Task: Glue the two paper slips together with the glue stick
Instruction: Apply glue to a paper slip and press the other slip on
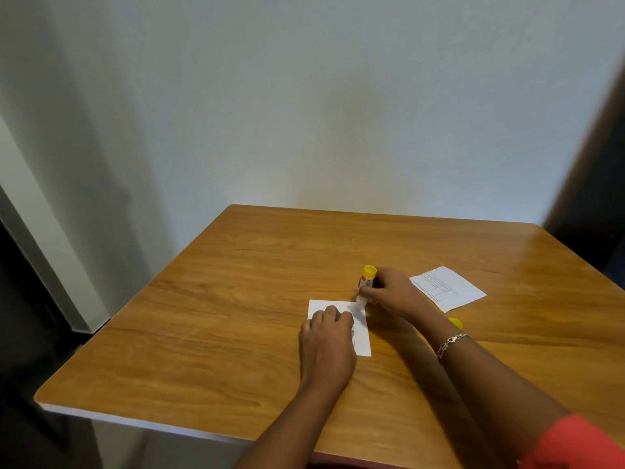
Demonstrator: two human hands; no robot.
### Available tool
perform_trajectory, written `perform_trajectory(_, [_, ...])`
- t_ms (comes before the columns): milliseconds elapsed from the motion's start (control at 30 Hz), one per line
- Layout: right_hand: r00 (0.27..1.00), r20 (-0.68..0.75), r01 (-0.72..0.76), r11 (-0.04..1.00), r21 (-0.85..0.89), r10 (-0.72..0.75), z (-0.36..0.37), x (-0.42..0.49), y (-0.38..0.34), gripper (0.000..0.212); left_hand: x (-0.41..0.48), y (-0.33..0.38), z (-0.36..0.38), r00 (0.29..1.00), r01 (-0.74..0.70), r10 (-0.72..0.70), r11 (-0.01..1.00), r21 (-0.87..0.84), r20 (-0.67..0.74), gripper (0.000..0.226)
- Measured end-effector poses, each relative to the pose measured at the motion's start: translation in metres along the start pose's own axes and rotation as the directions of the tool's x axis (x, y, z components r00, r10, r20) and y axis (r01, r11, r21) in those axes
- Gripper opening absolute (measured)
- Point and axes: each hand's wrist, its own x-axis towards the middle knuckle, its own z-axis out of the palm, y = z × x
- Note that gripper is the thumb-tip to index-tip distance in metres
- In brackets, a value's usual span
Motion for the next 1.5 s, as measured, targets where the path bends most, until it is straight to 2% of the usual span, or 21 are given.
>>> perform_trajectory(400, [1.0, -0.01, 0.028, 0.999, -0.036, -0.029, 0.0, -0.02, -0.004, 0.022, 0.0, -0.001, 0.001, 1.0, -0.003, 0.003, 1.0, -0.005, -0.017, 0.019])
perform_trajectory(1033, [0.995, 0.032, 0.087, 0.994, 0.061, -0.089, 0.005, -0.06, -0.001, 0.013, 0.001, -0.001, 0.001, 1.0, 0.0, 0.0, 1.0, -0.004, -0.028, 0.018])
perform_trajectory(1167, [0.996, 0.042, 0.064, 0.983, 0.173, -0.072, 0.005, -0.07, 0.002, 0.012, 0.001, 0.0, 0.0, 0.999, 0.006, -0.006, 1.0, 0.002, -0.032, 0.016])
perform_trajectory(1233, [1.0, -0.005, 0.014, 0.934, 0.357, -0.013, 0.008, -0.076, 0.005, 0.013, 0.002, -0.001, -0.001, 1.0, 0.013, -0.013, 1.0, 0.0, -0.025, 0.018])
perform_trajectory(1300, [0.994, -0.08, -0.022, 0.833, 0.553, 0.08, 0.011, -0.08, 0.01, 0.011, 0.005, -0.005, -0.004, 1.0, 0.021, -0.021, 1.0, -0.013, 0.008, 0.026])
perform_trajectory(1400, [0.982, -0.123, -0.023, 0.731, 0.682, 0.145, 0.015, -0.086, 0.018, 0.009, 0.016, -0.016, -0.012, 0.985, -0.081, 0.076, 0.996, 0.025, 0.155, 0.034])
perform_trajectory(1500, [0.968, -0.147, -0.031, 0.68, 0.733, 0.203, 0.017, -0.089, 0.022, 0.009, 0.028, -0.024, -0.024, 0.925, -0.222, 0.185, 0.972, 0.076, 0.333, 0.038])
